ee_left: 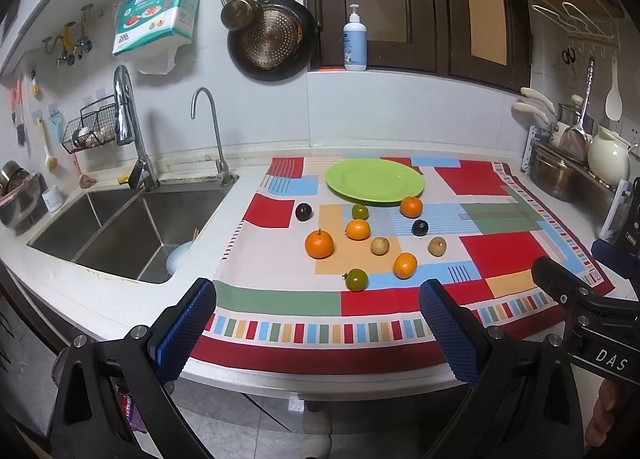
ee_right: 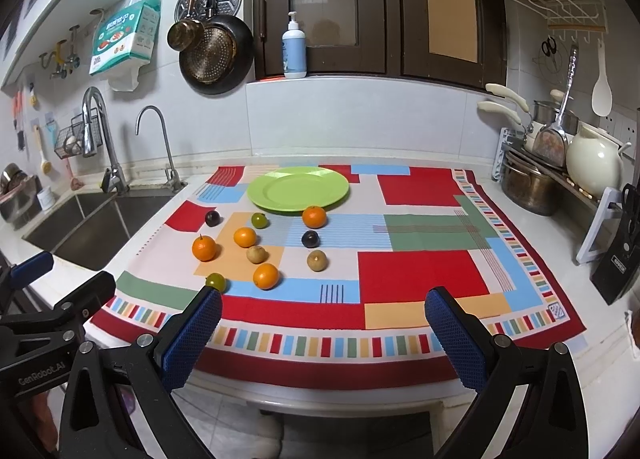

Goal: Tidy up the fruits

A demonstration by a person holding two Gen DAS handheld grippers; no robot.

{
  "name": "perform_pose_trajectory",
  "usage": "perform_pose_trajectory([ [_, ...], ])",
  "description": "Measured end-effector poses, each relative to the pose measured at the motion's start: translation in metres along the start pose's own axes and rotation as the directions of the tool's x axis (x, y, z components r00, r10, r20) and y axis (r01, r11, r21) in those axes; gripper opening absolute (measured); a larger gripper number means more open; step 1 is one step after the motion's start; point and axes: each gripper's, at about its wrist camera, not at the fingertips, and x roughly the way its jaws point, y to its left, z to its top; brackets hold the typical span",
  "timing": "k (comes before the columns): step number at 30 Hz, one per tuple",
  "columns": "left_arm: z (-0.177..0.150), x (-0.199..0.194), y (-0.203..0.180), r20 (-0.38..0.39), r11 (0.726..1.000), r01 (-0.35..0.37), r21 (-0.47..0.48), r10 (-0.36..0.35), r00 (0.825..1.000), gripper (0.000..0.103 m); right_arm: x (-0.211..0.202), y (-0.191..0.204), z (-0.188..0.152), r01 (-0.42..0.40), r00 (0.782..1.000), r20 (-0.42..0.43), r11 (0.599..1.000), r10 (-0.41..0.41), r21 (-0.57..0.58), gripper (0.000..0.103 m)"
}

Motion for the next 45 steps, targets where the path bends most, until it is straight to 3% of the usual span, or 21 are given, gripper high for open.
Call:
perform_pose_trajectory([
  [45,-0.0006,-0.0018,-0.0025,0.019,1.000,0.011,0.007,-0.011,1.000,0.103,-0.0015,0.0019,0.0022,-0.004,1.000,0.005,1.000,0.004,-0.009,0.102],
])
